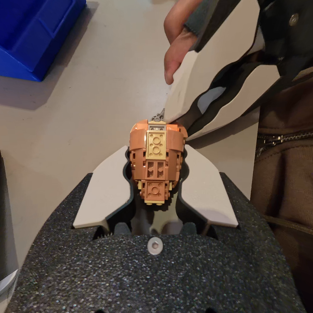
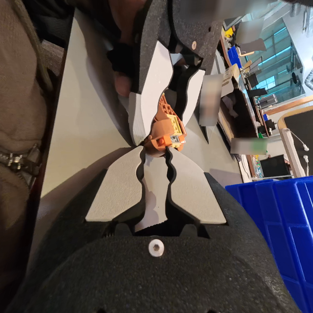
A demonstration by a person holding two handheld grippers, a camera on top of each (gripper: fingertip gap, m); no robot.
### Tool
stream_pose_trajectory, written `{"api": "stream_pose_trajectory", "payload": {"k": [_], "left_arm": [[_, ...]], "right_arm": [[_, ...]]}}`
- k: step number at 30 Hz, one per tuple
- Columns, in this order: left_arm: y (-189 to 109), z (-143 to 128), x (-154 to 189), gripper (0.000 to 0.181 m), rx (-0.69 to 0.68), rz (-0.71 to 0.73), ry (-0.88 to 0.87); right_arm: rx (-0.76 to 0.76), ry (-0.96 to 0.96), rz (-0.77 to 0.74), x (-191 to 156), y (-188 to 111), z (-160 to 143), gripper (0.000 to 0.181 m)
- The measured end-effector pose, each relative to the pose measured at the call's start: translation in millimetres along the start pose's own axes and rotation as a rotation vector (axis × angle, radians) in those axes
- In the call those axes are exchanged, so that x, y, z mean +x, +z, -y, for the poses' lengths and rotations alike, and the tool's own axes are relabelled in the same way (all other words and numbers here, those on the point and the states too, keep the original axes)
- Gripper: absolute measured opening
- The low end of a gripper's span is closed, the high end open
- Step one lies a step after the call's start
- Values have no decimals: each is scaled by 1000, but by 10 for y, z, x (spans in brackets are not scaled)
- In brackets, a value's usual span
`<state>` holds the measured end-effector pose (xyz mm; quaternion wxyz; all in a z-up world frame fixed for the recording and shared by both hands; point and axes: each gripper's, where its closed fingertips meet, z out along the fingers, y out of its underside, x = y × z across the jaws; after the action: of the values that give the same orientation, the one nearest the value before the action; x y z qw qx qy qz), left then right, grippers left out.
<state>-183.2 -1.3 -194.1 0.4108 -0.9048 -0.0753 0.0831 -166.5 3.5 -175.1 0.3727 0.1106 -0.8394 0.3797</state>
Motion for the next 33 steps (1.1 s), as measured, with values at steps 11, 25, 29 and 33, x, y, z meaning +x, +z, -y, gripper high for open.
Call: {"api": "stream_pose_trajectory", "payload": {"k": [11, 25, 29, 33], "left_arm": [[7, -9, -162, 56, -9, 91, -67], [-134, 91, -309, 56, 113, 144, -167], [-124, 82, -308, 56, 103, 149, -161], [-116, 75, -306, 56, 96, 150, -158]], "right_arm": [[44, -60, 15, -125, -10, 86, 5], [-2, -74, -47, 57, -108, -104, 2], [-37, -156, -154, 298, -189, -156, 2], [-80, -220, -330, 962, -363, -209, 1]]}}
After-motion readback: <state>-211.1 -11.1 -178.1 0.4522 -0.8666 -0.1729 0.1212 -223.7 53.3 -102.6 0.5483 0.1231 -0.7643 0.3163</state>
